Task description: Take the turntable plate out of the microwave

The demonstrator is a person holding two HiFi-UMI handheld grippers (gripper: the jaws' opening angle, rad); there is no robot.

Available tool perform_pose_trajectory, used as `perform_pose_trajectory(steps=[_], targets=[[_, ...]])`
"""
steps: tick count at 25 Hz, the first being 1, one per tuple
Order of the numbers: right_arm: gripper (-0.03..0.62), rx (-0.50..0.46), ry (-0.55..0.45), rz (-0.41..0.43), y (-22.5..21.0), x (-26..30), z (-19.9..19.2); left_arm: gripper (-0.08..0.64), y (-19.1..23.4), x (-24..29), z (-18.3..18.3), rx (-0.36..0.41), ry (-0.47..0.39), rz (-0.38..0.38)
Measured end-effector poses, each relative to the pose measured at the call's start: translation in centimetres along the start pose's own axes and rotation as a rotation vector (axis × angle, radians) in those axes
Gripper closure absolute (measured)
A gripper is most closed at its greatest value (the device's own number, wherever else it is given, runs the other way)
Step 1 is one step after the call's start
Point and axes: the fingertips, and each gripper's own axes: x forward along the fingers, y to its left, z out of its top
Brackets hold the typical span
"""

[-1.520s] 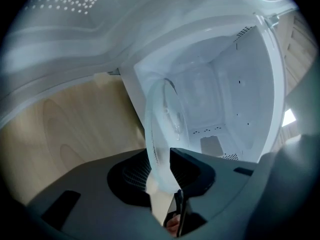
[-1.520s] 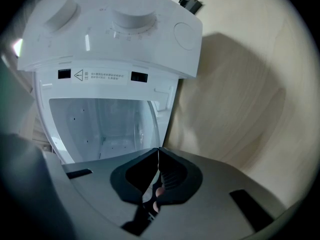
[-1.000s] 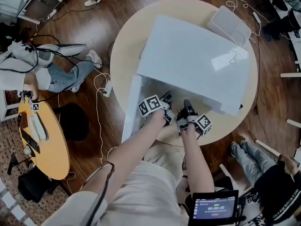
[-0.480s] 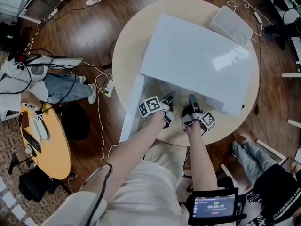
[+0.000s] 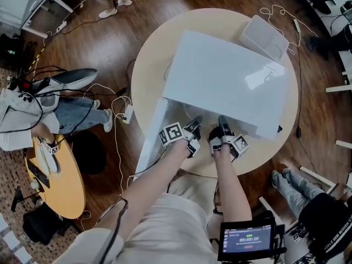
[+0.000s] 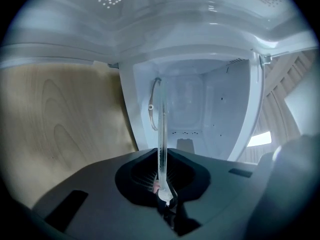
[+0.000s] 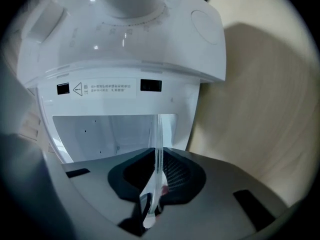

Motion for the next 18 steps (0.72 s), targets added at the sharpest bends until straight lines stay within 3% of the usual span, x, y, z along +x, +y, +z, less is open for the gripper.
perform_pose_trajectory(steps=[18], targets=[[0.563,0.096,-0.059,0.073,-0.7,0.6,0.3,0.525,-2.0,-0.6,0.7,-0.059,-0.018,-0.051]])
